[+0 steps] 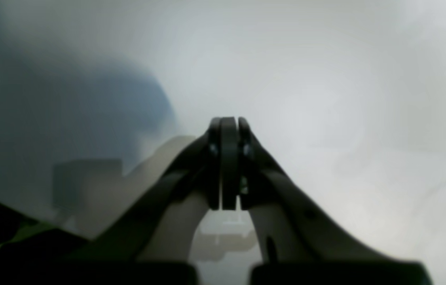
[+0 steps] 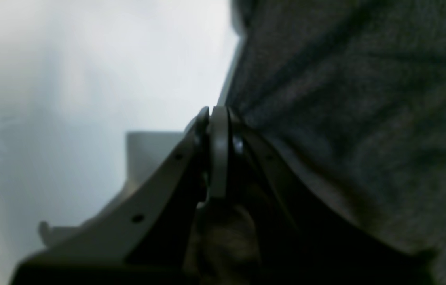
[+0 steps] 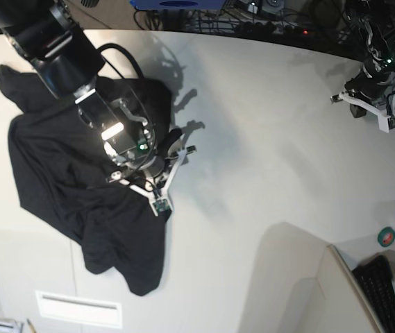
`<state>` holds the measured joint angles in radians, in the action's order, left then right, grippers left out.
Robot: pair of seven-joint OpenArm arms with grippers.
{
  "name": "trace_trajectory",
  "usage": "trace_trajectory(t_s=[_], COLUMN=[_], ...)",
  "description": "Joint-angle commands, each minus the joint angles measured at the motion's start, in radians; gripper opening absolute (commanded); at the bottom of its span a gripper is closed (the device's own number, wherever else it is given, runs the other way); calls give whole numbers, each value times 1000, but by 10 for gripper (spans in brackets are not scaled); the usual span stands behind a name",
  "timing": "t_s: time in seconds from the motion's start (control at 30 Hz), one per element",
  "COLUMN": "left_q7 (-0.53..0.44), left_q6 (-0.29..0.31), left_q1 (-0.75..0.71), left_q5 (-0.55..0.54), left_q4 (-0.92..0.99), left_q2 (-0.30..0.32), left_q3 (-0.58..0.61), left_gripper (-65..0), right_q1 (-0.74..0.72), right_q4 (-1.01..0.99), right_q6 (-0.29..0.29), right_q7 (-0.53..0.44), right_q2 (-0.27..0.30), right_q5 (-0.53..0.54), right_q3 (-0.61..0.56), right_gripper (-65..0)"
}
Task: Layout the t-shirt on the table in an organized manner, then fold the t-shirt properly
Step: 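Grasp the shirt body with the right gripper and reposition it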
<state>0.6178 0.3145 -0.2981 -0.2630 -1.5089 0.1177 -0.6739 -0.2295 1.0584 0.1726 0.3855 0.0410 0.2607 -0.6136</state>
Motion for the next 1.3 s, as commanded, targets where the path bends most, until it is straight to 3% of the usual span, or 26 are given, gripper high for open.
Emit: trace_trajectory(t_s=[0.0, 0.1, 0.37, 0.57, 0.7, 0.83, 1.13, 1.27], left_q7=[-16, -16, -16, -16, -16, -16, -17, -17], left_q6=[-2, -2, -2, -2, -2, -2, -2, -2], left_q1=[3, 3, 3, 9, 9, 10, 33, 33], left_q5=[-6, -6, -6, -6, -6, -6, -6, -8], left_q4=[-15, -15, -15, -15, -15, -15, 55, 55], left_q2=[14, 14, 14, 14, 14, 14, 14, 14], left_q3=[-7, -7, -7, -2, 0, 0, 1, 1], left_gripper=[-650, -650, -650, -650, -650, -650, -650, -650], right_q1=[-17, 23, 170, 262, 269, 282, 246, 276], right_q4=[44, 135, 524, 658, 609, 491, 214, 263], right_q6=[2, 2, 2, -2, -6, -6, -6, -6], right_q7=[-24, -24, -21, -18, -16, -16, -18, -16], right_q2=[-3, 0, 99, 115, 118, 118, 113, 116], right_q5=[-1, -2, -2, 1, 4, 4, 4, 4], right_q3=[4, 4, 14, 320, 545, 686, 822, 768], right_gripper=[-650, -650, -650, -650, -650, -650, -650, -642])
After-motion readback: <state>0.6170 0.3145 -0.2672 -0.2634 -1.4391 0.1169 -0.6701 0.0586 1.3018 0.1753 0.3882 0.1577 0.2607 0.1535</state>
